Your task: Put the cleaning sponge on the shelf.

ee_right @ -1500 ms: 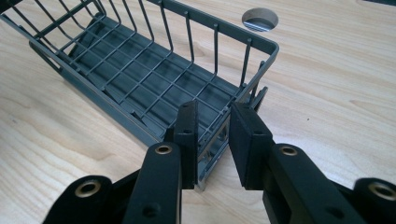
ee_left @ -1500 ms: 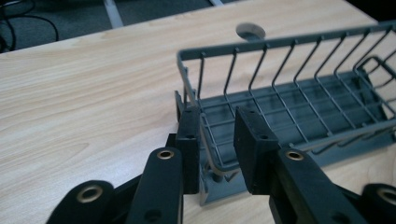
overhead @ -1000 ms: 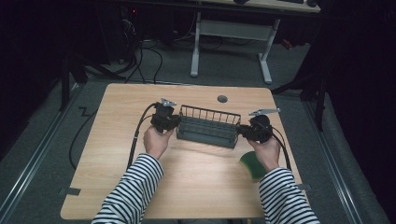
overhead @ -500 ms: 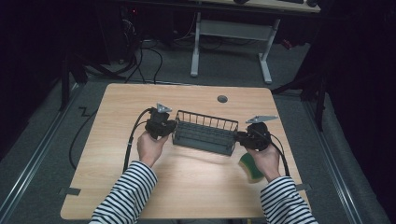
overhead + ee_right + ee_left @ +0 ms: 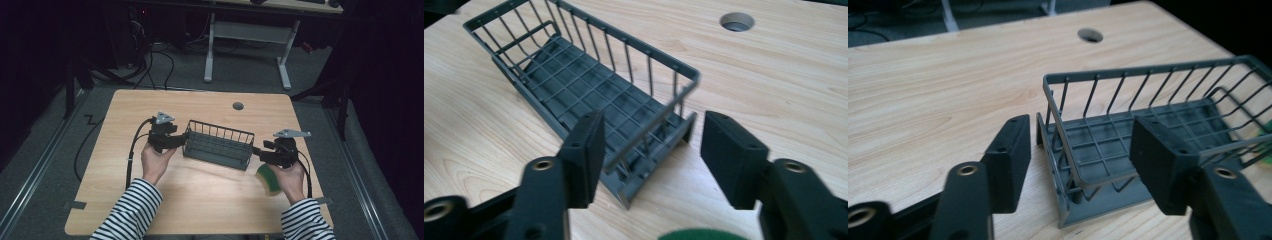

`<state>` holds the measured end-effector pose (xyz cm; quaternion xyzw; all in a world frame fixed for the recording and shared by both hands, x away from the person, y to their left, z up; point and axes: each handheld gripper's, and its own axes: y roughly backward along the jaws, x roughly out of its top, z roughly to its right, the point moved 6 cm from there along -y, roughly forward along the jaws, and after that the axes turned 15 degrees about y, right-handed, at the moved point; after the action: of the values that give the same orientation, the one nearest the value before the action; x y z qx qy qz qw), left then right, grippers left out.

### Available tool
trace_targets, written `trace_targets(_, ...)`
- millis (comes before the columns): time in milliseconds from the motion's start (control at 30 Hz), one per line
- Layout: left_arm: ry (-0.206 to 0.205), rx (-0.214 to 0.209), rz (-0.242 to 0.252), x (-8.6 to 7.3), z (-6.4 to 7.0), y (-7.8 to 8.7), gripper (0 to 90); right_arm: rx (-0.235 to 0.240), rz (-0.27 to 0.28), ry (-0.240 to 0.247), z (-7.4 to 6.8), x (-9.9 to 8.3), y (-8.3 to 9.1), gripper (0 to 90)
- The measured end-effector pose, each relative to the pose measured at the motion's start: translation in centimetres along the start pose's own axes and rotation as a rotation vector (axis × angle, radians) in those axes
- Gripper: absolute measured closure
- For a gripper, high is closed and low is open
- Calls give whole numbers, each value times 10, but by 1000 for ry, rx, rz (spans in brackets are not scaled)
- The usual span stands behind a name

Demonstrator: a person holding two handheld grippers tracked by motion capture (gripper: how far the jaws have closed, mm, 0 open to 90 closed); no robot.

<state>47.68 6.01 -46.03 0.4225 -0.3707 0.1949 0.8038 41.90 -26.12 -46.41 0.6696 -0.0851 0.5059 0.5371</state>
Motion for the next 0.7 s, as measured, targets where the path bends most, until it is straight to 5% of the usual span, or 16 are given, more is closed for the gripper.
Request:
trace_targets(67, 3, -7, 11, -4, -3, 6, 385, -15, 18, -37, 5, -10, 7, 386)
trace_targets(267, 10, 41, 31, -33, -24, 28, 371, -51, 11, -42, 11, -29, 17, 377)
trace_targets(467, 40, 130, -7, -71, -60, 37, 351, -80, 0, -67, 14, -54, 22, 365)
trace_targets(600, 112, 181, -22, -95, -89, 39, 337, -102, -14, -72, 12, -72, 22, 345)
trace_targets(700, 92, 240, -30, -103, -102, 37, 331, -118, -15, -75, 13, -81, 21, 355)
